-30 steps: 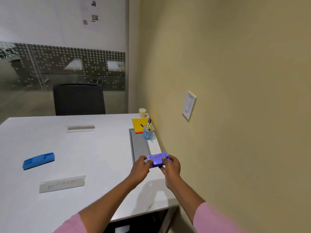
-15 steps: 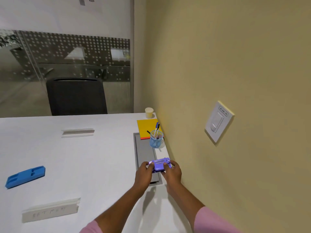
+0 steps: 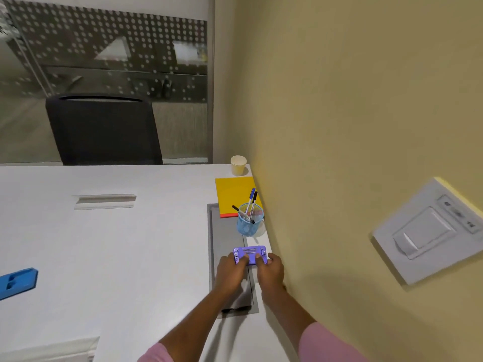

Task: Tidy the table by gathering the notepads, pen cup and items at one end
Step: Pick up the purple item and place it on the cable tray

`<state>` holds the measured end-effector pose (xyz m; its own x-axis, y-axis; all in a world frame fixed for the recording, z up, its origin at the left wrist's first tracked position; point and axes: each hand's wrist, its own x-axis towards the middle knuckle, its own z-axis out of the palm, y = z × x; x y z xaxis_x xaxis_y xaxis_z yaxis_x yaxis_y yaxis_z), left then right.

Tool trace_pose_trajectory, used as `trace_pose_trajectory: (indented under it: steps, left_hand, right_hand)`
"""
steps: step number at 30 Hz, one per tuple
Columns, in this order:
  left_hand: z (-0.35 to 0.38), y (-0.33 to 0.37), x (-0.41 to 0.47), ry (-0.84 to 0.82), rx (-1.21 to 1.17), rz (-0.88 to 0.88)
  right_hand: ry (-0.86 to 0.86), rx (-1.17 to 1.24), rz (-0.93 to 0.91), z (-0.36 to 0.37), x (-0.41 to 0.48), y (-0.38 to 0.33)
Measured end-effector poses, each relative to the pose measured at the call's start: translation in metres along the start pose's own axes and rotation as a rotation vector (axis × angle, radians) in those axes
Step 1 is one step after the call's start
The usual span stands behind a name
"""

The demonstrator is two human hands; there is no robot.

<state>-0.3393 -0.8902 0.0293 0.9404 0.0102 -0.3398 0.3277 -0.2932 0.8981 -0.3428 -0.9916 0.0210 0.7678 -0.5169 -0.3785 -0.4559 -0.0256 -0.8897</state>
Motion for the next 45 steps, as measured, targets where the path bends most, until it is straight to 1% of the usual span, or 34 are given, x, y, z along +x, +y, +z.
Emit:
trace_pose_trajectory:
  steps: [4,10,16,21,24,27,34,38,41,45]
  left_hand:
    - [0.015,-0.011,0.030,0.009,-0.036,-0.025]
    - [0.026,-0.027,0.067,0.002,-0.042,-0.035]
    - [0.035,-0.039,0.081,-0.069,0.064,0.033]
    - [0.037,-0.046,0.086,-0.043,0.177,0.104]
    - [0.038,-0.053,0.092,-0.033,0.262,0.082]
    - [0.040,-0.058,0.095,-0.033,0.292,0.056]
    - [0.040,-0.063,0.100,-0.041,0.387,0.068]
    - [0.028,-0.061,0.092,-0.096,0.578,0.093]
    - [0.008,-0.058,0.073,-0.095,0.742,0.103]
    - [-0.026,-0.052,0.044,-0.031,0.851,0.114]
  right_hand:
    - [0.032,-0.037,-0.007,0.013,0.036,0.012]
    - [0.029,-0.119,-0.030,0.031,0.067,0.028]
    - [0.050,-0.185,-0.040,0.037,0.085,0.040]
    - [0.071,-0.233,-0.062,0.040,0.087,0.041]
    - [0.094,-0.318,-0.071,0.042,0.089,0.040]
    - [0.095,-0.404,-0.062,0.044,0.090,0.041]
    - [0.084,-0.537,-0.106,0.045,0.093,0.041]
    - [0.089,-0.621,-0.074,0.045,0.090,0.037]
    - [0.082,-0.720,-0.142,0.045,0.076,0.035]
    - [0.050,-0.810,-0.364,0.045,0.047,0.027]
